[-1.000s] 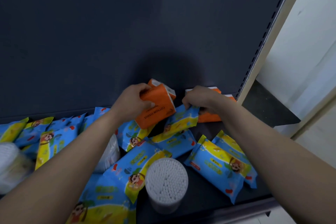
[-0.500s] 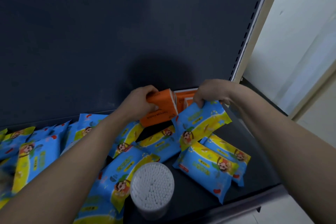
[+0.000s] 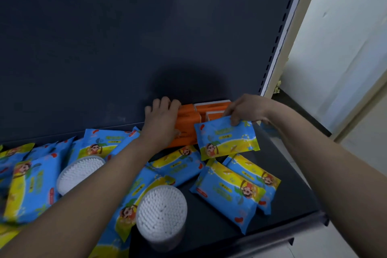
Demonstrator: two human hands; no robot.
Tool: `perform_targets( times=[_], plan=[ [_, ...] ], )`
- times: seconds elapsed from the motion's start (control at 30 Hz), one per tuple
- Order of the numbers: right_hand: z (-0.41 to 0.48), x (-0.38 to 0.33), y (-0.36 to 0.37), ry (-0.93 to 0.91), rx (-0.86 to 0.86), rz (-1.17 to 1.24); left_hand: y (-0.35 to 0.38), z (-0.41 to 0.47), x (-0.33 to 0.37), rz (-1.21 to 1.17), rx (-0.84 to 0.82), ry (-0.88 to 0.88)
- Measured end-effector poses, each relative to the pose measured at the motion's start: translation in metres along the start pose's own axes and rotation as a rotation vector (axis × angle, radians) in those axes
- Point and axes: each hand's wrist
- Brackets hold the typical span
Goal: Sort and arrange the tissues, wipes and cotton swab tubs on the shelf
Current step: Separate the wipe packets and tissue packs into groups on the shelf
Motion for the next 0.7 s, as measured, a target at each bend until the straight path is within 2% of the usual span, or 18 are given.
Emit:
perform_targets(
  times=[0.07,0.1,0.17,0.23,0.3,0.47,0.7],
  plan=[
    [0.003,0.004,0.003,-0.01,-0.005,0.001,-0.007,-0.006,0.004,-0.072,0.063,0.014],
    [0.004,0.005,0.004,-0.012,-0.006,-0.001,-0.011,-0.008,0.005,-0.157,0.017,0.007],
    [0.006,0.006,0.007,-0.027,-0.014,-0.036,-0.014,-0.013,0.005,-0.257,-0.265,0.001],
    [0.008,0.006,0.01,-0.045,-0.027,-0.061,-0.01,-0.016,0.002,-0.217,-0.599,0.048],
    [0.01,0.008,0.012,-0.053,-0.051,-0.04,0.0,-0.017,0.0,-0.236,-0.768,0.029],
    [0.016,0.013,0.021,-0.085,-0.133,-0.084,0.015,-0.016,0.006,-0.297,-0.767,-0.027],
    [0.015,0.013,0.014,-0.146,-0.115,-0.132,0.01,-0.018,-0.007,-0.586,-0.694,-0.14]
  ],
)
Point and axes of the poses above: each hand's wrist, its own z-axis towards the middle knuckle, its own y-axis out of the palm, x = y × z, and after that the axes turned 4 degrees about z, right-handed
